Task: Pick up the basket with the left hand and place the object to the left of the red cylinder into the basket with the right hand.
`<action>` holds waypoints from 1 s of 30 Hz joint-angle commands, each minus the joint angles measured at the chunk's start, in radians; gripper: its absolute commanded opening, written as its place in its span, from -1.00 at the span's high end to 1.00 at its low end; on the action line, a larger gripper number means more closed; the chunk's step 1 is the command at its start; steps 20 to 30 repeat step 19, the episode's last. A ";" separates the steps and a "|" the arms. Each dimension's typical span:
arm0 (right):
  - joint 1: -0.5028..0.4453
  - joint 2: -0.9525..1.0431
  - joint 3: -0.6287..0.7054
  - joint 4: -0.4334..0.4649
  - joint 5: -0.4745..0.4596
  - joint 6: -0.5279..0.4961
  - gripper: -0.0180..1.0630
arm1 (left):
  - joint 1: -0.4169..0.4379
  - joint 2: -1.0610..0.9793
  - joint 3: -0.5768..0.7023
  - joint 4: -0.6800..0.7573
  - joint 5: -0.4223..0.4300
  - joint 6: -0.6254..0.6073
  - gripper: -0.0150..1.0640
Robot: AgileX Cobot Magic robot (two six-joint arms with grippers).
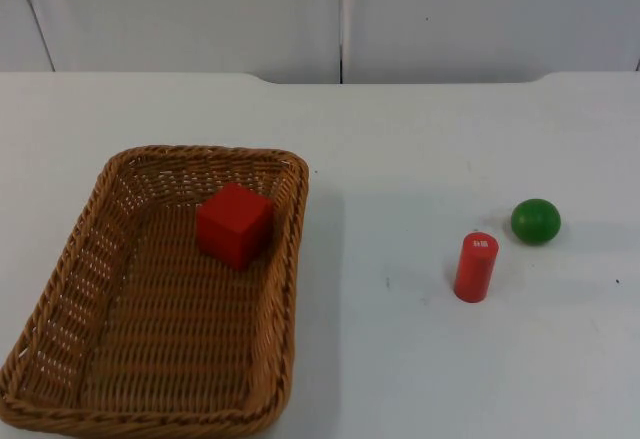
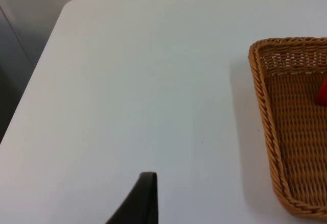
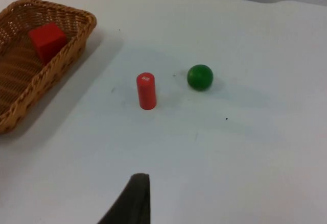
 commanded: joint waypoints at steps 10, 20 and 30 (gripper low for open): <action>-0.124 -0.003 0.001 0.008 -0.004 -0.013 -0.99 | 0.004 -0.004 0.005 0.000 0.003 0.003 -0.97; -0.218 -0.003 0.001 0.008 -0.004 -0.013 -0.99 | 0.004 -0.004 0.005 0.000 0.003 0.003 -0.97; -0.218 -0.003 0.001 0.008 -0.004 -0.013 -0.99 | 0.004 -0.004 0.005 0.000 0.003 0.003 -0.97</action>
